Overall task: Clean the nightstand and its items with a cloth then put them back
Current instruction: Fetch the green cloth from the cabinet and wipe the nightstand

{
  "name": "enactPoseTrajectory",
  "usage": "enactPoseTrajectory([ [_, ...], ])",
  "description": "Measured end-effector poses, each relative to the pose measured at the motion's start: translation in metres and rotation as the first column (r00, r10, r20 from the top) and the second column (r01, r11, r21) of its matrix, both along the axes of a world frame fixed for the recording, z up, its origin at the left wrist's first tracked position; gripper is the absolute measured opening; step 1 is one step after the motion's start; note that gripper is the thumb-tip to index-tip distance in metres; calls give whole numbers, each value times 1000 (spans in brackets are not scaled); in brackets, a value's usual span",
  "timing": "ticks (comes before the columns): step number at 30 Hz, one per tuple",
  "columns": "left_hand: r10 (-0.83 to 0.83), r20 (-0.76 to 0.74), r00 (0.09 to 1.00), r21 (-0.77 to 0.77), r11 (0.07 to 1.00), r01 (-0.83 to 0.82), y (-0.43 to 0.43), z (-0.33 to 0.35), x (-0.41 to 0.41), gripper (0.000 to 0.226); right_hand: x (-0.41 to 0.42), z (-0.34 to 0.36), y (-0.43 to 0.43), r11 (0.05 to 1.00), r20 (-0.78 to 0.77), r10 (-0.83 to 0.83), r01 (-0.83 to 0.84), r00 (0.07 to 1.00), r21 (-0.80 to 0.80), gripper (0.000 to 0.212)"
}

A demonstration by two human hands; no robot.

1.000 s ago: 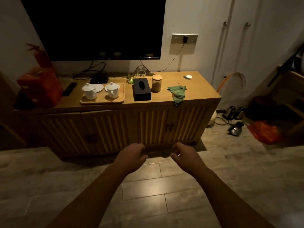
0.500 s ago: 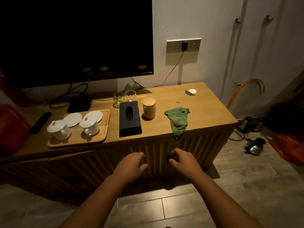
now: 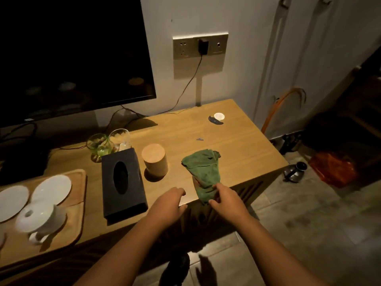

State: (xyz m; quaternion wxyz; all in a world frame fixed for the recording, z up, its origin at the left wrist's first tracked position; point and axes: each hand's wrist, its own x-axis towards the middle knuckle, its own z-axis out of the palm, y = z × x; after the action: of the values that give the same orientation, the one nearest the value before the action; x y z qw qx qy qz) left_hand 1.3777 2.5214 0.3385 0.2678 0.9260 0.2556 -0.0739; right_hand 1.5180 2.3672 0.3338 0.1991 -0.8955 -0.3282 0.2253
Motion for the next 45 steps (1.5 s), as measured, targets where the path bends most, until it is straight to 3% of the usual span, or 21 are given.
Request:
enactPoseTrajectory([
  [5, -138, 16, 990, -69, 988, 139, 38, -27, 76, 34, 44, -23, 37, 992, -13, -45, 43, 999, -118, 43],
  [10, -245, 48, 968, -21, 969, 246, 65, -52, 142, 36, 79, -48, 67, 988, 23, -84, 87, 996, -128, 78],
  [17, -341, -157, 927, 73, 932, 356, 72, -72, 166, 86, 95, -80, 79, 961, 70, 143, -122, 987, -249, 109],
  [20, -304, -95, 948, 106, 944, 314, 64, -74, 156, 74, 85, -88, 75, 974, 126, 132, -105, 983, -200, 109],
  [24, -249, -38, 968, -3, 969, 249, 55, -73, 148, 31, 65, -91, 71, 992, 225, 52, -23, 973, -127, 97],
  [29, -405, -162, 900, -96, 914, 394, 38, -64, 143, 35, 47, -83, 48, 976, 162, -16, 50, 987, -210, 74],
  [33, -565, -67, 823, -206, 815, 542, -7, -42, 136, 31, 19, -62, -12, 972, 121, -172, 189, 978, -142, 48],
  [39, -846, 61, 530, -167, 515, 841, -135, -8, 108, 33, -60, -24, -148, 862, 162, -496, 506, 853, -23, 61],
  [43, -943, 176, 281, -150, 257, 955, -256, 24, 58, 31, -149, 8, -258, 649, -29, -753, 749, 658, 133, 62],
  [45, -968, 205, 142, -98, 124, 987, -325, 39, 18, 41, -212, 23, -315, 539, -46, -831, 822, 555, 181, 83],
])
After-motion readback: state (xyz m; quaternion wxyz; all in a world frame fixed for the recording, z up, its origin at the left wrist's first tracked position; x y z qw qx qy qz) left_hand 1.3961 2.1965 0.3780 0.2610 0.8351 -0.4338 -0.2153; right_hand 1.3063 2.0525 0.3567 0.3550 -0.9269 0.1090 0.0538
